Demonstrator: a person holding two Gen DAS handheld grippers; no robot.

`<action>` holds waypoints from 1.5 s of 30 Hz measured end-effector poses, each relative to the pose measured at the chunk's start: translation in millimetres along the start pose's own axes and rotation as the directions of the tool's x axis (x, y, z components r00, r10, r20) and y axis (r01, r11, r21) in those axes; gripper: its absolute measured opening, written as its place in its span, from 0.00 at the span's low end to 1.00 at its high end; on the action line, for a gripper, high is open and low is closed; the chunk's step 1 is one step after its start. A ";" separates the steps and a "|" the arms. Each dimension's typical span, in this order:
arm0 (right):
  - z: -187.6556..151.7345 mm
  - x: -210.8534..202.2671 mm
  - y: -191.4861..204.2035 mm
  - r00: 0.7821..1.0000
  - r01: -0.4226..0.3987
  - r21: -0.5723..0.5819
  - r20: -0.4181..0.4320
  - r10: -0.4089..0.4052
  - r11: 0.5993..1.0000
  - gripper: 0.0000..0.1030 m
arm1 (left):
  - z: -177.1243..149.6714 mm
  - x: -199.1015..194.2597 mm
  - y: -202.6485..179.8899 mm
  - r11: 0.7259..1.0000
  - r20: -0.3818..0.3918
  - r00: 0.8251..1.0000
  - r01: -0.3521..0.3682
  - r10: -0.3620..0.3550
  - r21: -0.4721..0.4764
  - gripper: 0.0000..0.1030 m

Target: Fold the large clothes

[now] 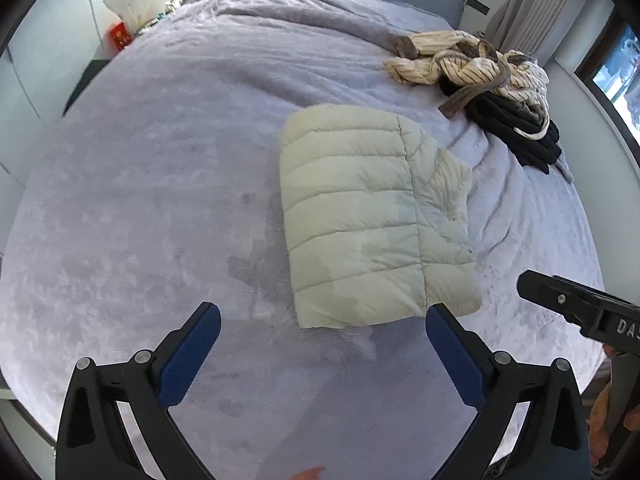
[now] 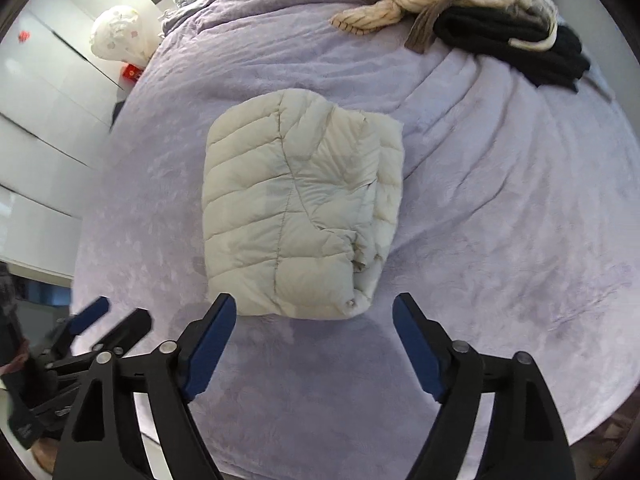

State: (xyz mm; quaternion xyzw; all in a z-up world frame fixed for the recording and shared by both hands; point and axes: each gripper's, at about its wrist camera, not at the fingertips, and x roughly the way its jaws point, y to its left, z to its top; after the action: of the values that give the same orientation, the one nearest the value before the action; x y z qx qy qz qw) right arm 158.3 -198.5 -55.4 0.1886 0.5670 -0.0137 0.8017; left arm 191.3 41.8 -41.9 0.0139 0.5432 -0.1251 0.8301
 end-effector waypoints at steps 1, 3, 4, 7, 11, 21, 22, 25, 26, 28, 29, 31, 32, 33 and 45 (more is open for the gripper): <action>-1.0 -3.5 2.6 1.000 0.012 -0.008 0.014 -0.012 1.000 0.91 | -0.3 -4.9 0.2 1.000 0.009 1.000 -0.010 0.010 0.002 1.00; -4.3 -14.5 8.2 0.998 0.033 -0.024 0.054 -0.031 0.999 1.00 | -1.9 -14.3 0.3 1.000 0.024 0.999 -0.024 0.024 0.007 1.00; -6.0 -21.3 11.6 0.996 0.043 -0.034 0.077 -0.040 0.998 1.00 | -2.5 -18.5 0.8 1.000 0.028 0.999 -0.023 0.023 0.007 1.00; -7.6 -35.4 16.2 0.992 0.064 -0.032 0.113 -0.060 0.997 1.00 | -3.1 -29.6 3.2 1.000 0.028 1.000 -0.012 0.012 -0.005 1.00; -9.9 -49.5 19.1 0.991 0.084 -0.013 0.107 -0.083 0.996 1.00 | -5.3 -46.4 3.0 1.000 0.038 0.999 -0.022 0.023 -0.010 1.00; -28.5 -87.9 40.4 0.977 0.161 -0.038 0.146 -0.154 0.986 1.00 | -10.2 -90.1 -1.5 0.997 0.068 0.995 -0.069 0.070 -0.016 1.00; -29.9 -92.4 43.1 0.973 0.175 -0.043 0.157 -0.166 0.984 1.00 | -10.9 -91.5 -1.3 0.997 0.067 0.995 -0.072 0.073 -0.015 1.00; -33.2 -102.6 50.6 0.963 0.210 -0.064 0.188 -0.195 0.976 1.00 | -13.9 -98.2 -2.4 0.996 0.070 0.994 -0.088 0.088 -0.006 1.00; -34.1 -104.8 52.3 0.960 0.218 -0.070 0.195 -0.200 0.973 1.00 | -15.5 -99.8 -2.6 0.996 0.072 0.993 -0.089 0.090 -0.008 1.00; -36.3 -109.4 55.1 0.956 0.228 -0.080 0.208 -0.207 0.970 1.00 | -17.6 -104.7 -2.8 0.996 0.076 0.993 -0.089 0.089 -0.014 1.00; -36.7 -111.1 55.4 0.955 0.229 -0.080 0.212 -0.208 0.970 1.00 | -17.7 -105.9 -2.6 0.996 0.079 0.993 -0.087 0.088 -0.014 1.00; -36.4 -114.5 55.4 0.954 0.226 -0.077 0.218 -0.205 0.971 1.00 | -18.2 -110.3 -4.0 0.996 0.090 0.992 -0.090 0.091 -0.010 1.00; -37.1 -115.7 55.6 0.953 0.227 -0.075 0.222 -0.206 0.971 1.00 | -18.0 -111.2 -5.0 0.996 0.093 0.991 -0.091 0.092 -0.008 1.00; -37.2 -117.1 55.5 0.952 0.229 -0.075 0.225 -0.208 0.970 1.00 | -18.1 -111.9 -6.2 0.996 0.095 0.991 -0.092 0.092 -0.007 1.00; -37.1 -119.8 54.6 0.951 0.231 -0.074 0.228 -0.209 0.970 1.00 | -20.8 -121.3 -11.6 0.995 0.111 0.989 -0.095 0.093 0.011 1.00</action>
State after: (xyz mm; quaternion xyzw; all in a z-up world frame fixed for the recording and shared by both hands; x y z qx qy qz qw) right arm 94.9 -159.0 59.2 0.0813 0.4926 -0.0955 0.8611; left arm 124.1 57.3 60.7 0.0393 0.4942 -0.0906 0.8637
